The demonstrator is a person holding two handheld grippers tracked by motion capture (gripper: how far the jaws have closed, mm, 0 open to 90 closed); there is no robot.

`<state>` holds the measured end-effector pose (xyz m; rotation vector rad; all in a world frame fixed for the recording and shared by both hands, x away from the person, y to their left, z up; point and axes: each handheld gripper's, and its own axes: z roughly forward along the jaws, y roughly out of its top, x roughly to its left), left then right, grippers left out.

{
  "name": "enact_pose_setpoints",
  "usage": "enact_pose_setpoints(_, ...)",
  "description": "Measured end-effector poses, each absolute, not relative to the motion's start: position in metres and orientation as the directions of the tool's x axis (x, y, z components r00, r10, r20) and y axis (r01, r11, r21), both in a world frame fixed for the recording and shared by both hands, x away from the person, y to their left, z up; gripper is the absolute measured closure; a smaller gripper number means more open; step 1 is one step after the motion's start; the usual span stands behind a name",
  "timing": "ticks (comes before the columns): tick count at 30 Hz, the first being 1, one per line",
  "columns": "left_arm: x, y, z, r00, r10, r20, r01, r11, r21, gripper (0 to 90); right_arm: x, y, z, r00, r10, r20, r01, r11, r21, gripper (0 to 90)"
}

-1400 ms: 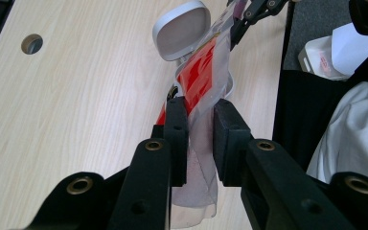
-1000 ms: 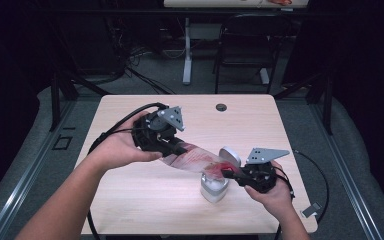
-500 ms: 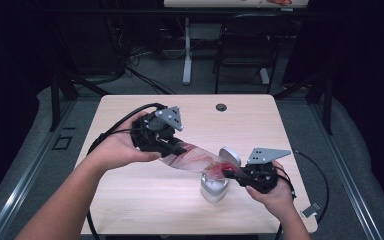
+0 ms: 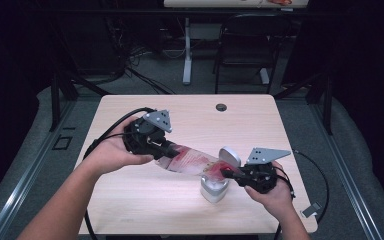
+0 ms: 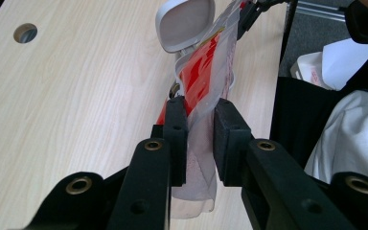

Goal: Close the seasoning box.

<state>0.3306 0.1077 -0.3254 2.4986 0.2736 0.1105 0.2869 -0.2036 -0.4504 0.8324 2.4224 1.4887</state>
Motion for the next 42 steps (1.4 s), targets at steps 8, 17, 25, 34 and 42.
enact_pose_setpoints(8,0.328,0.120,-0.332,0.973,0.232,-0.002,0.185,-0.770,0.611,78.2,0.287,-0.200,-0.449,-0.830,0.539,0.145,0.359,0.316,0.878,87.2)
enact_pose_setpoints(17,0.329,0.129,-0.339,0.969,0.248,-0.017,0.203,-0.751,0.629,78.3,0.290,-0.201,-0.452,-0.827,0.534,0.179,0.367,0.269,0.890,82.2)
enact_pose_setpoints(25,0.329,0.134,-0.343,0.966,0.257,-0.018,0.210,-0.744,0.634,78.2,0.291,-0.202,-0.454,-0.821,0.536,0.194,0.376,0.253,0.891,80.3)
enact_pose_setpoints(34,0.330,0.138,-0.346,0.965,0.262,-0.027,0.218,-0.735,0.642,78.1,0.292,-0.203,-0.457,-0.821,0.533,0.202,0.385,0.257,0.887,77.1)
enact_pose_setpoints(42,0.330,0.145,-0.352,0.960,0.276,-0.041,0.235,-0.722,0.651,77.9,0.293,-0.202,-0.461,-0.825,0.526,0.208,0.392,0.268,0.880,77.4)
